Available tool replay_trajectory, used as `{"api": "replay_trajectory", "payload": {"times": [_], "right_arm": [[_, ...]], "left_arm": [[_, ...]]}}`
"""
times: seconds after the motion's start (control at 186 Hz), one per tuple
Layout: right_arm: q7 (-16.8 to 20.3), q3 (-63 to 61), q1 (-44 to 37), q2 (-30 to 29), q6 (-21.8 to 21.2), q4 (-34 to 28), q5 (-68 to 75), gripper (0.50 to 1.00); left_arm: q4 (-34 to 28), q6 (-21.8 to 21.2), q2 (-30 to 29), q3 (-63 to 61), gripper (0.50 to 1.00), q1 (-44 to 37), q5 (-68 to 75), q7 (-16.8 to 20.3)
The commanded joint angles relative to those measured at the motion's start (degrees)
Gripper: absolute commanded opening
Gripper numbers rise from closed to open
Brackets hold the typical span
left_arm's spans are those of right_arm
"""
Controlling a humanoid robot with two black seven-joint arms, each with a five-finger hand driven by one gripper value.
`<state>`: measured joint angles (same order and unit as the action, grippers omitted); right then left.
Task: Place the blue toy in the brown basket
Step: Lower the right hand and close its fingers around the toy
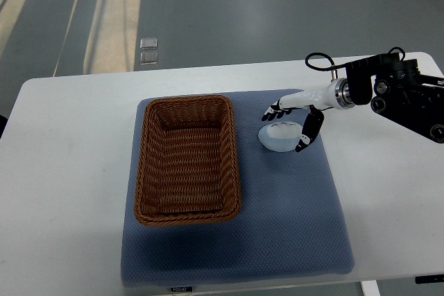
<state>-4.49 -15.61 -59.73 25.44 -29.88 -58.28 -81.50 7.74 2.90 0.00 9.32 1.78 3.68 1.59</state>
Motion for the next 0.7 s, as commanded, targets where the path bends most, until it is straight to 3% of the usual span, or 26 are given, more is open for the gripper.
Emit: {"api": "replay_trajectory", "payload": {"times": [0.0, 0.097, 0.194, 0.317, 0.447, 0.538, 0.694], "right_arm": [[0.01, 0.31, 0.94, -1.00, 1.23, 0.09, -0.76, 0.883], [0.01, 0.49, 1.29, -1.44, 2.28, 0.45, -1.03, 0.856], [0.01, 1.54, 1.20, -1.44, 3.25, 0.88, -1.91, 0.789], [-0.08, 1.81, 1.20, -1.36, 3.51, 0.88, -1.99, 0.742], [-0.08, 2.16, 1.11, -1.44, 3.51, 0.88, -2.08, 0.617], [-0.08, 2.33, 1.11, -1.44, 3.51, 0.88, -2.08, 0.500], [-0.17, 2.33, 0.85, -1.44, 3.43, 0.88, -1.99, 0.500]], "left_arm": [[0.08, 0.00, 0.00, 0.00, 1.000, -0.02, 0.01, -0.01], [-0.01, 0.00, 0.00, 0.00, 1.000, 0.07, 0.01, -0.01], [-0.01, 0.00, 0.00, 0.00, 1.000, -0.02, 0.01, -0.01], [-0.01, 0.00, 0.00, 0.00, 1.000, -0.02, 0.01, -0.01], [-0.01, 0.00, 0.00, 0.00, 1.000, -0.02, 0.01, -0.01], [-0.01, 0.00, 0.00, 0.00, 1.000, -0.02, 0.01, -0.01], [-0.01, 0.00, 0.00, 0.00, 1.000, -0.02, -0.08, -0.01]]}}
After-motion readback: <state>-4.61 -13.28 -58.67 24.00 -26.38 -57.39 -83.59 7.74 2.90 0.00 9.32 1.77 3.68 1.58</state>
